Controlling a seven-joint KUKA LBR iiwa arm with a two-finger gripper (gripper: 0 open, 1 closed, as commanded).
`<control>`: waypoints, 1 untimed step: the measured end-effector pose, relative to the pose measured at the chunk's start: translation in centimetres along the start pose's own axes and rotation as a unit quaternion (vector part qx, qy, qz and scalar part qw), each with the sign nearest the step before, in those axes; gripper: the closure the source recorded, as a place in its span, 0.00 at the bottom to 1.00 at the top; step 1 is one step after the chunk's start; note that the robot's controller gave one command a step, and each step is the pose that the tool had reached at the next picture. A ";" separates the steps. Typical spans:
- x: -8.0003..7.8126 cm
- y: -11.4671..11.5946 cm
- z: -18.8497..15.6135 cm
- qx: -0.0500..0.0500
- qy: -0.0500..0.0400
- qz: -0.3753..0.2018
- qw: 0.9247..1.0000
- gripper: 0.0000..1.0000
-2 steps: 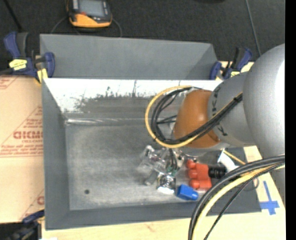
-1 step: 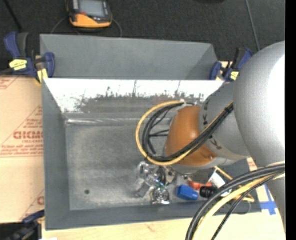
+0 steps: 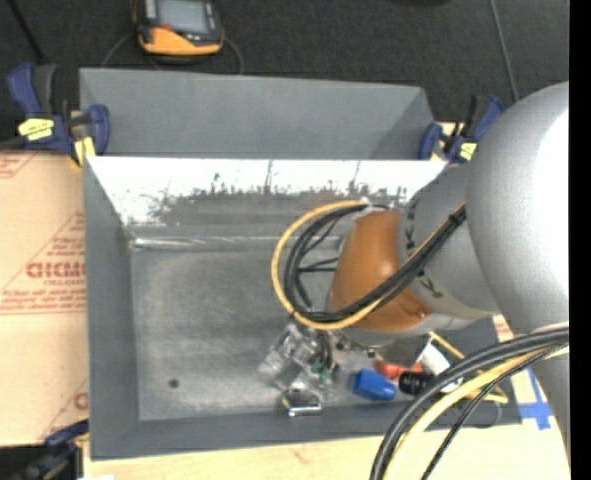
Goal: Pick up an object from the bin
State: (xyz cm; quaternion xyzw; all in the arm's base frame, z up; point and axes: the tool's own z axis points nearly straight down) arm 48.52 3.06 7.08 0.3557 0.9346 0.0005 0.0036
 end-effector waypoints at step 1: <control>-0.2 0.0 -10.9 0.000 0.001 -0.002 1.000 1.00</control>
Offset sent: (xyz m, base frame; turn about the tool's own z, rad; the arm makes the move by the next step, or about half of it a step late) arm 0.0000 0.0000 0.1055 0.0000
